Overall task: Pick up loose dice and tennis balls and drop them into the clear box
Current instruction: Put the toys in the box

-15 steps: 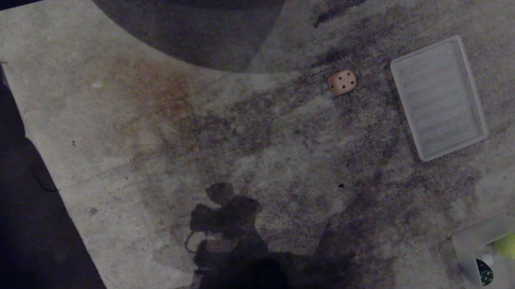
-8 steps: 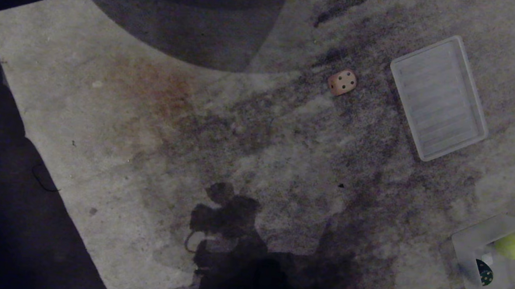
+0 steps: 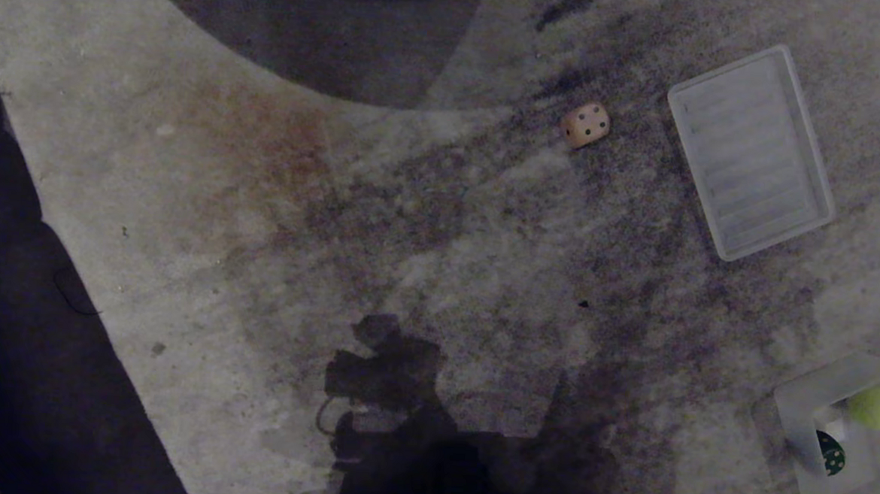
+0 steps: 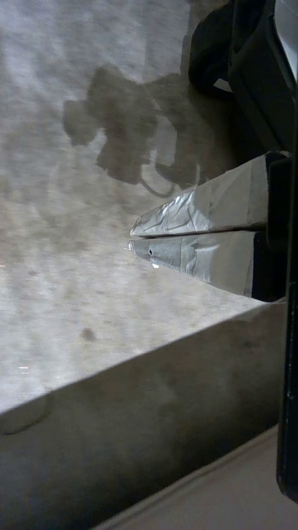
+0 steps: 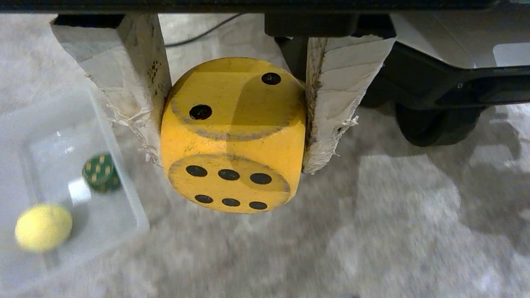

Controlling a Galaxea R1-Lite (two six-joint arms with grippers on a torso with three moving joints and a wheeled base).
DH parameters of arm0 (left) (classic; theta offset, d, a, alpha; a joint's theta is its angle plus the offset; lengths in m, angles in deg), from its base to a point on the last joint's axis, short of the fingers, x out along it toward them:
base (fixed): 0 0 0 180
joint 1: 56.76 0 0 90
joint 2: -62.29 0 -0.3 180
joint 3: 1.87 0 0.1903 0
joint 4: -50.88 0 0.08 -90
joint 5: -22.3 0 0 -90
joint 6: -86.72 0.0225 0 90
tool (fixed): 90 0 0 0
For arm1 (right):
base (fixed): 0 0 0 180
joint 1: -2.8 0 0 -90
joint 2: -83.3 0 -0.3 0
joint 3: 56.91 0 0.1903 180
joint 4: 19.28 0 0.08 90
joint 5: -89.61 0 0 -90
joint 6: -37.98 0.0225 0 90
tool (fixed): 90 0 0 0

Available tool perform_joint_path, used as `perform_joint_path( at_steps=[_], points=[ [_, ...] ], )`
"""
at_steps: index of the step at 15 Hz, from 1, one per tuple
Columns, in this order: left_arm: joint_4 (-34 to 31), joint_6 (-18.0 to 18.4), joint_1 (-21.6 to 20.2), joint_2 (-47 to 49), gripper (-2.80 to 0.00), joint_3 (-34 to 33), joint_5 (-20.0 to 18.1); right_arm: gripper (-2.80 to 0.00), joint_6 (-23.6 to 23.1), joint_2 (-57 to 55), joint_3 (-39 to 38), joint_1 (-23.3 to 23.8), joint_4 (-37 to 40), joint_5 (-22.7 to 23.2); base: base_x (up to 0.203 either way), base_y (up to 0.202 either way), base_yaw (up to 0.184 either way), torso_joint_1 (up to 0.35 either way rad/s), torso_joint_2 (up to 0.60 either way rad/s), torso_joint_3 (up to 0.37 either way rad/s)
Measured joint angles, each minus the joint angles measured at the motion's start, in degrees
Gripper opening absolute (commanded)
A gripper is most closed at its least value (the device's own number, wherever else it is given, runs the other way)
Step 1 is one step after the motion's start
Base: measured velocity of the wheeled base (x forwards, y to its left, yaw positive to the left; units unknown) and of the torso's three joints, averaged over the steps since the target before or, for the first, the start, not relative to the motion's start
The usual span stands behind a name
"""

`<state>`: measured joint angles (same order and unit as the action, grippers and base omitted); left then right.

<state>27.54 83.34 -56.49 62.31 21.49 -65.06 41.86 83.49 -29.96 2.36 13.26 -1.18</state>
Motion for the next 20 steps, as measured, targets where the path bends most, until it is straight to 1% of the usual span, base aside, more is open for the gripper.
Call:
perform_joint_path(
  at_steps=[11, 20],
  points=[
    [-0.01, 0.1, 0.0, 0.0, -2.8, 0.0, -0.01, -2.8, -0.02, 0.0, 0.02, 0.0, 0.01, 0.02, -0.175, 0.0, 0.0, 0.003, 0.0, 0.001],
    [-0.08, 0.07, -0.02, 0.0, -2.8, 0.0, 0.07, -2.8, -0.11, -0.05, 0.0, -0.07, 0.06, 0.0, 0.001, 0.001, -0.006, 0.0, 0.0, 0.0]
  ],
)
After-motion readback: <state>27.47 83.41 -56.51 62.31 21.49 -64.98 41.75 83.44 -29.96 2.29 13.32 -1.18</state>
